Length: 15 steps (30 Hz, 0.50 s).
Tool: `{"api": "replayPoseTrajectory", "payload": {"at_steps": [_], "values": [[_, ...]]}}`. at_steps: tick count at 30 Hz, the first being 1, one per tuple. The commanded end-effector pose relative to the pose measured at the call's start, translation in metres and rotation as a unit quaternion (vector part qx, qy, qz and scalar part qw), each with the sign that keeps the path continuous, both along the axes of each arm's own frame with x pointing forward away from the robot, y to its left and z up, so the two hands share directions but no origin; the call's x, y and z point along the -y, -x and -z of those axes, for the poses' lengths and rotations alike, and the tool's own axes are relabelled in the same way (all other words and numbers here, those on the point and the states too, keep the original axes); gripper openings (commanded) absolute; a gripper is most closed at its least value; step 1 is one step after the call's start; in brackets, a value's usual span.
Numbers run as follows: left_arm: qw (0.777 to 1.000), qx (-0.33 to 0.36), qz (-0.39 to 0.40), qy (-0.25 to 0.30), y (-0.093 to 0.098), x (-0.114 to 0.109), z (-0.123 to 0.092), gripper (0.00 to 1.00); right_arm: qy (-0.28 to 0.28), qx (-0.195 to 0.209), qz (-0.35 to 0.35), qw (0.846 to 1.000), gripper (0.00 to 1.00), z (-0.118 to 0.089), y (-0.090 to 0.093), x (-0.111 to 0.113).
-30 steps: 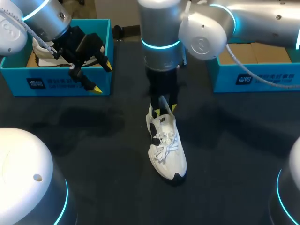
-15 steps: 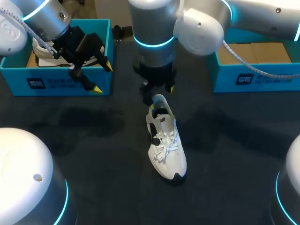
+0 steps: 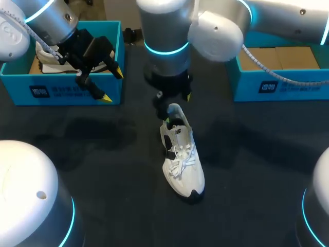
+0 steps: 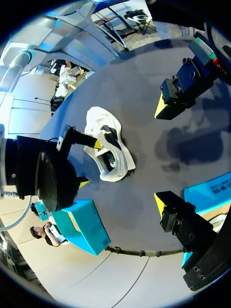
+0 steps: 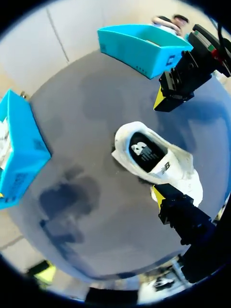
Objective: Take the shoe out of the shoebox, open the shoe tongue, remove and reinsert the insole, then place the shoe into the shoebox
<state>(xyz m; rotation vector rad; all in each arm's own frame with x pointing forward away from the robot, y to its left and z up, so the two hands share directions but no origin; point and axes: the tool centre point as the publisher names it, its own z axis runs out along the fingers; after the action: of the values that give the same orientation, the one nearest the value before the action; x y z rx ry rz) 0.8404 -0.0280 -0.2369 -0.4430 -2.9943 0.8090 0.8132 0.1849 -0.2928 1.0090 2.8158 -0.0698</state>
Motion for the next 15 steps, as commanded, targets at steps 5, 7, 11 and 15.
{"api": "replayPoseTrajectory", "payload": {"at_steps": [5, 7, 11, 15], "values": [[1.0, 0.001, 0.0, -0.001, 0.001, 0.0, 0.0, 1.0, 0.042, 0.024, -0.167, 0.985, 1.0, 0.002, -0.019, -0.013], [1.0, 0.001, 0.0, -0.001, 0.001, 0.0, 0.0, 1.0, 0.043, 0.027, -0.194, 0.98, 1.0, 0.003, -0.024, -0.014], [1.0, 0.001, 0.0, -0.001, 0.001, 0.0, 0.0, 1.0, 0.039, 0.025, -0.235, 0.971, 1.0, 0.009, -0.034, -0.01], [1.0, 0.001, 0.0, -0.001, 0.001, 0.0, 0.0, 1.0, 0.033, 0.022, -0.268, 0.963, 1.0, 0.012, -0.042, -0.005]]}}
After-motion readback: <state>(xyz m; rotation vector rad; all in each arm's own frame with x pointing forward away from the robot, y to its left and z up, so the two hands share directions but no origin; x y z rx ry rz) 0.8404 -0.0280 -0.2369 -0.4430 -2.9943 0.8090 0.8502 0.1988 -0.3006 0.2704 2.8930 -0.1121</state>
